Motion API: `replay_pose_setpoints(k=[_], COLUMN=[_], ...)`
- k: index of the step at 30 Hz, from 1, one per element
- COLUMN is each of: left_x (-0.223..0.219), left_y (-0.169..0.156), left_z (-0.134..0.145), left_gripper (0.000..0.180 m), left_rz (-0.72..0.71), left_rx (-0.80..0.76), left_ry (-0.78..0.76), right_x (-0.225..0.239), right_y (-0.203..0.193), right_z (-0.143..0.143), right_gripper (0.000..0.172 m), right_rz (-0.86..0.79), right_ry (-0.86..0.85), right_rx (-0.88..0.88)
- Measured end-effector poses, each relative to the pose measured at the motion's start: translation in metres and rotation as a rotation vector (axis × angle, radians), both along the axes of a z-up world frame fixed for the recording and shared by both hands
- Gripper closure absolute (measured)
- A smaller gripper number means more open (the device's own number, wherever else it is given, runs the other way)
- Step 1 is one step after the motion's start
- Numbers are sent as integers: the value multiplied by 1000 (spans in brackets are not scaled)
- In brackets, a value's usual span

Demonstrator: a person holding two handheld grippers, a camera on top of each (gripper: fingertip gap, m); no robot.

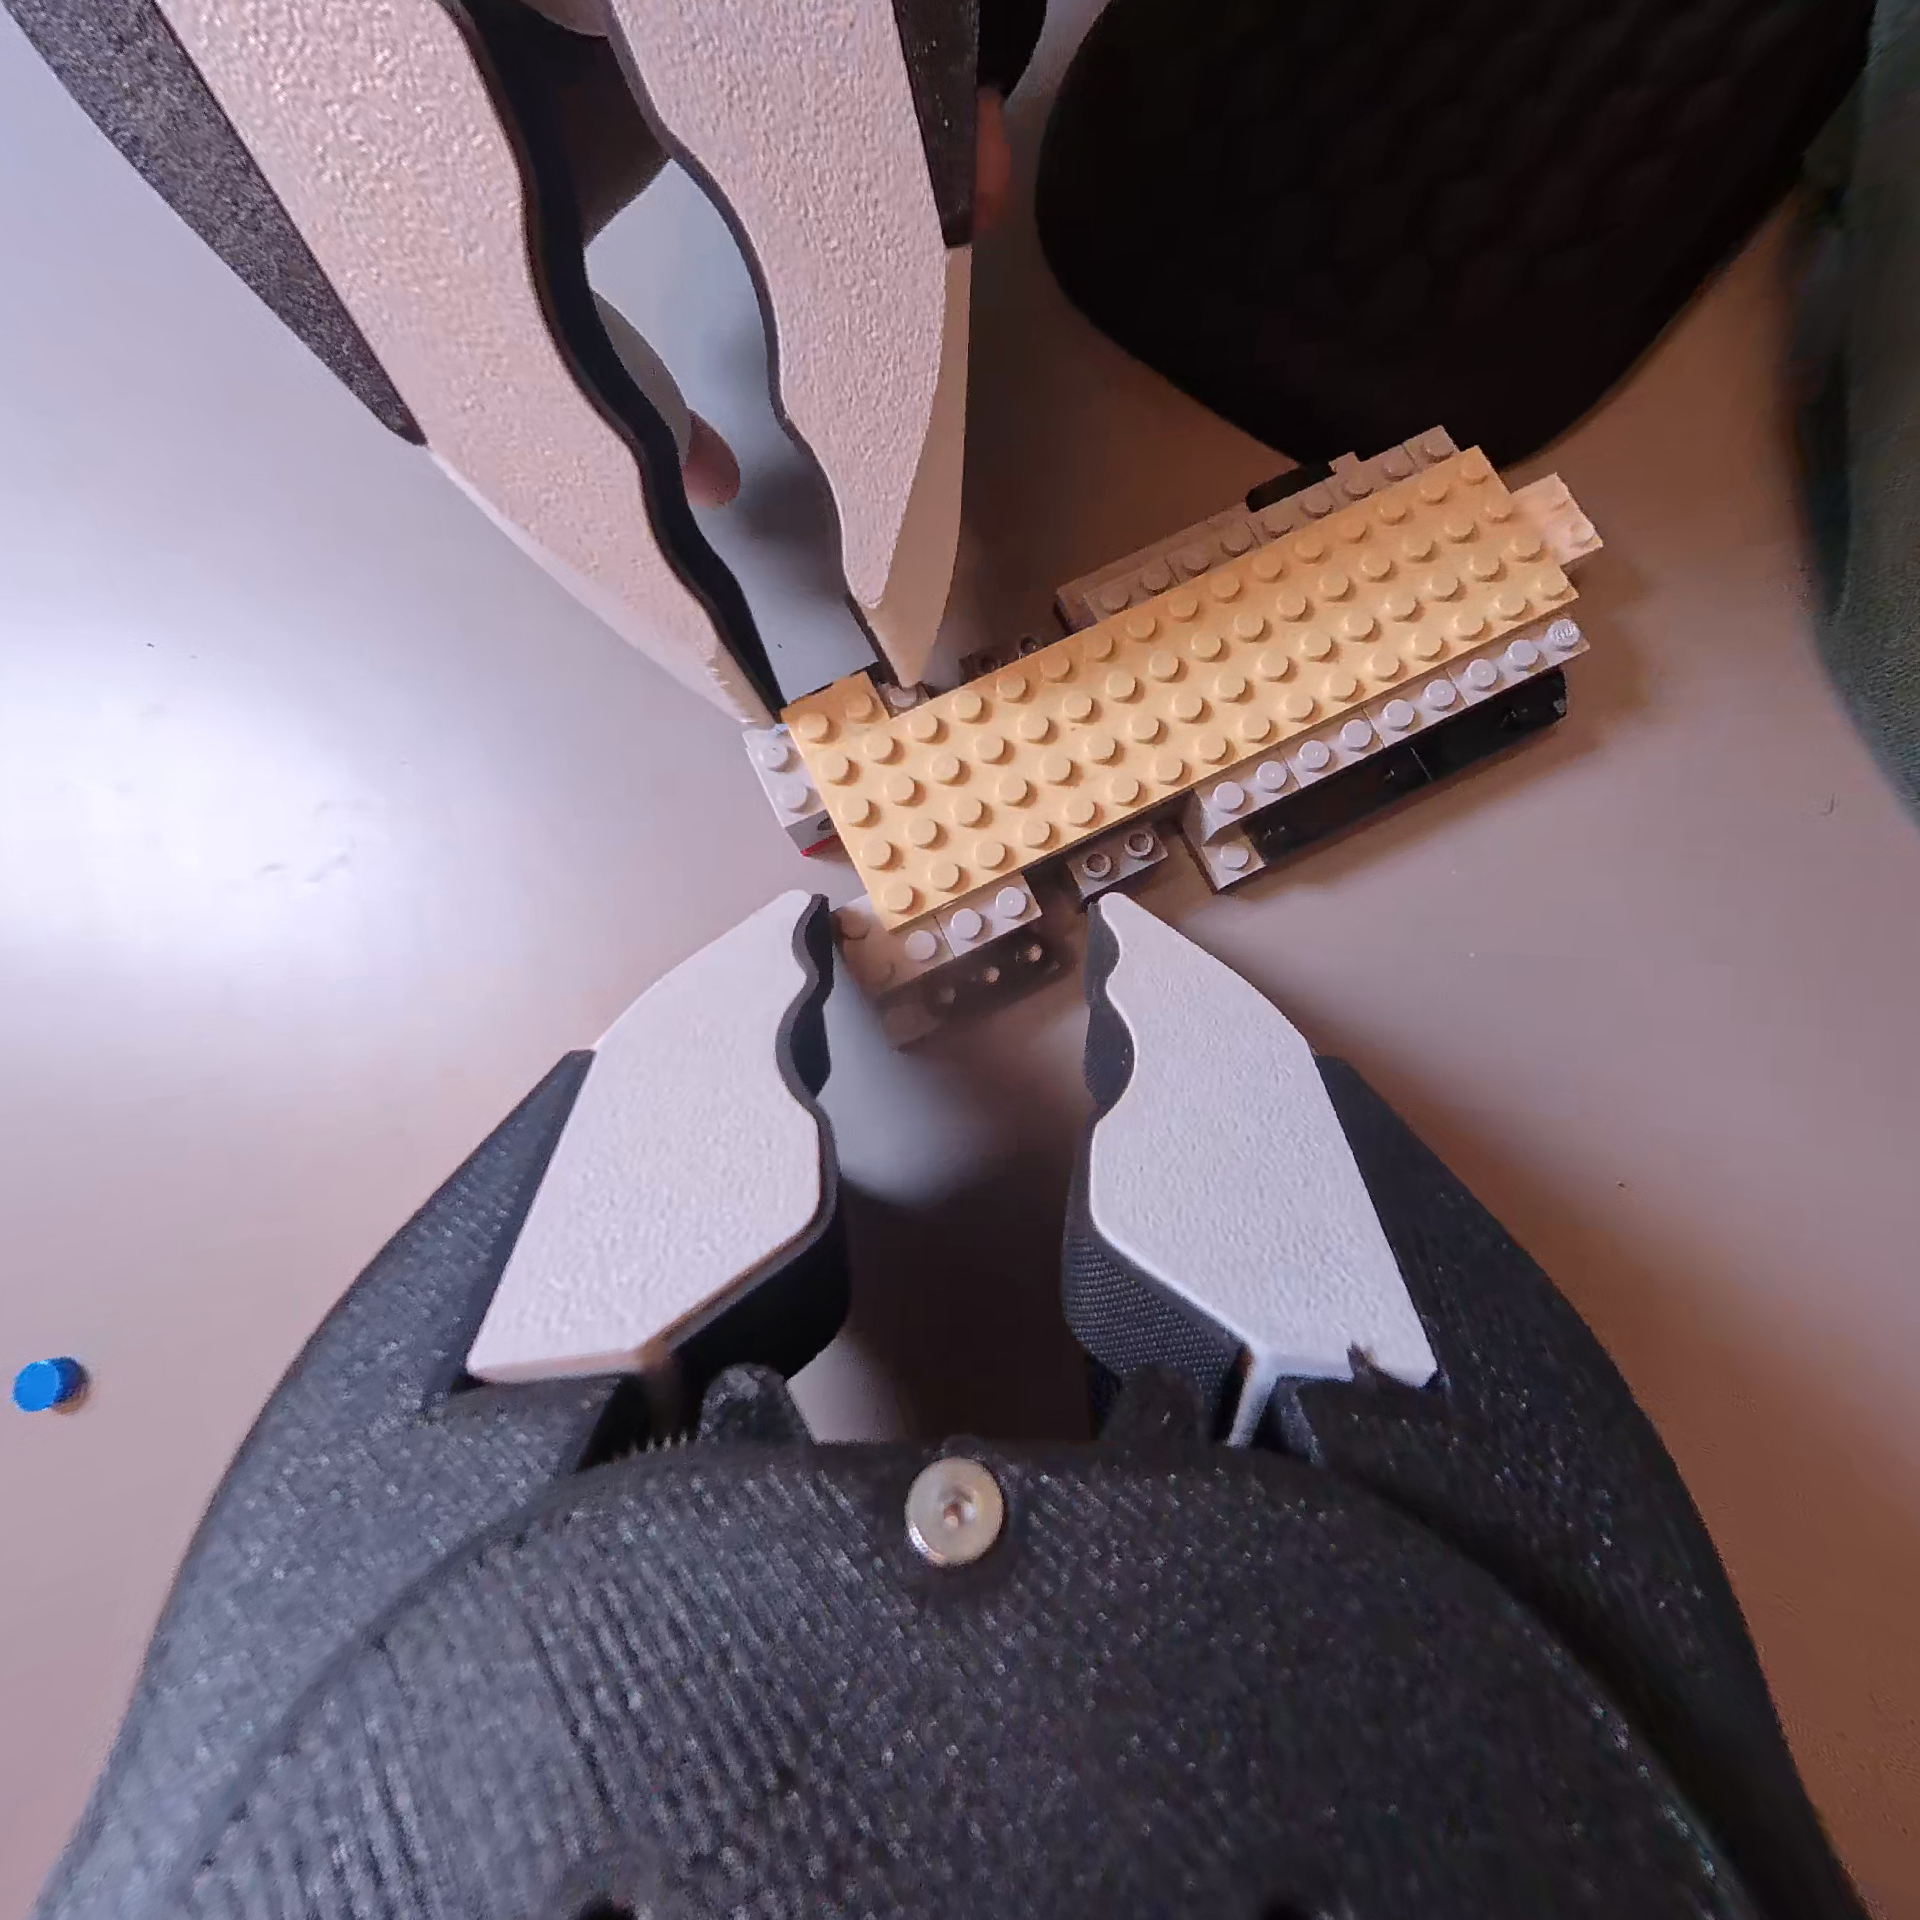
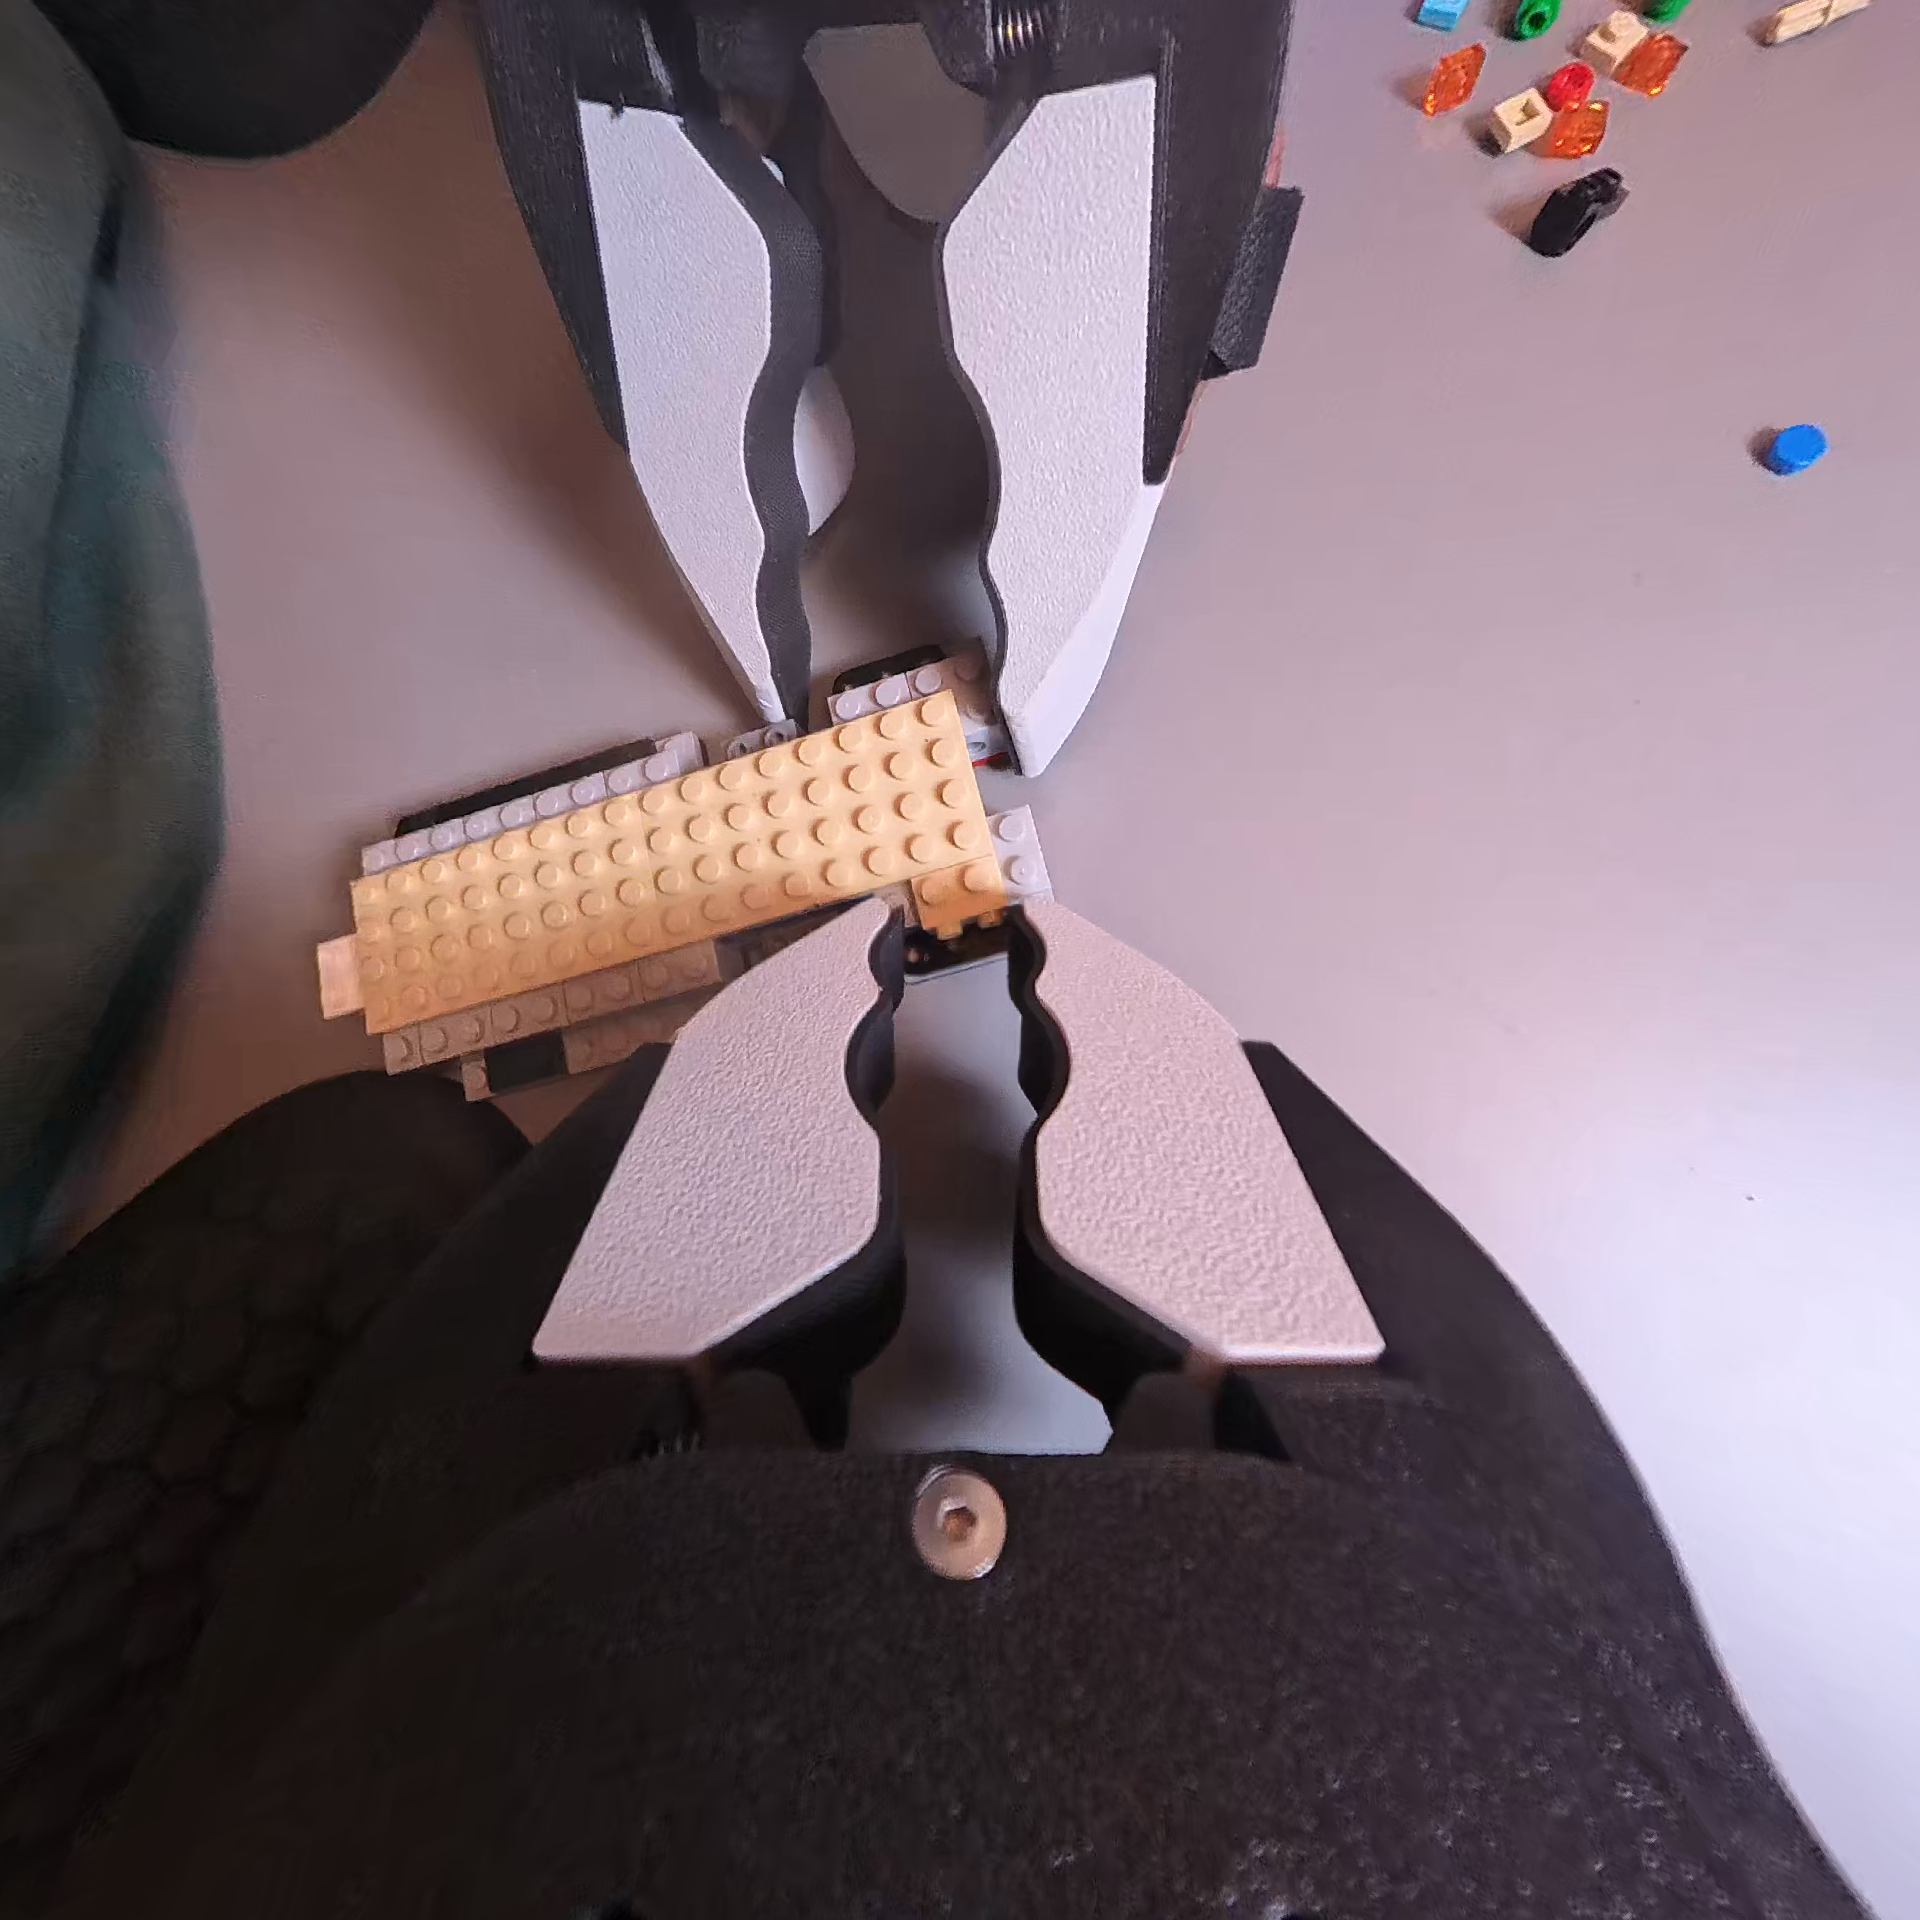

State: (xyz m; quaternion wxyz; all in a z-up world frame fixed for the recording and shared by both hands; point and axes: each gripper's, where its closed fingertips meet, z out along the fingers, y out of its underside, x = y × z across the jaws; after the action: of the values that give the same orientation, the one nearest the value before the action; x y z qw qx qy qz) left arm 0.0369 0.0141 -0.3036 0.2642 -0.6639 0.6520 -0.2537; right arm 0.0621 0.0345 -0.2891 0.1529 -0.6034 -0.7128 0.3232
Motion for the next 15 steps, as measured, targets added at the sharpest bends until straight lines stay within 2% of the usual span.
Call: replay_pose_setpoints(k=[7,15], left_x=[1,0], left_y=[-1,-4], left_z=[0,0], left_gripper=[139,139], left_rz=[-10,-2], left_rx=[5,-10], left_ry=[-4,-10], right_x=[0,-3], right_y=[-2,-3], right_z=[1,4], right_gripper=[153,158], right_rz=[103,176], right_ry=[-84,-25], right_rx=[-2,197])
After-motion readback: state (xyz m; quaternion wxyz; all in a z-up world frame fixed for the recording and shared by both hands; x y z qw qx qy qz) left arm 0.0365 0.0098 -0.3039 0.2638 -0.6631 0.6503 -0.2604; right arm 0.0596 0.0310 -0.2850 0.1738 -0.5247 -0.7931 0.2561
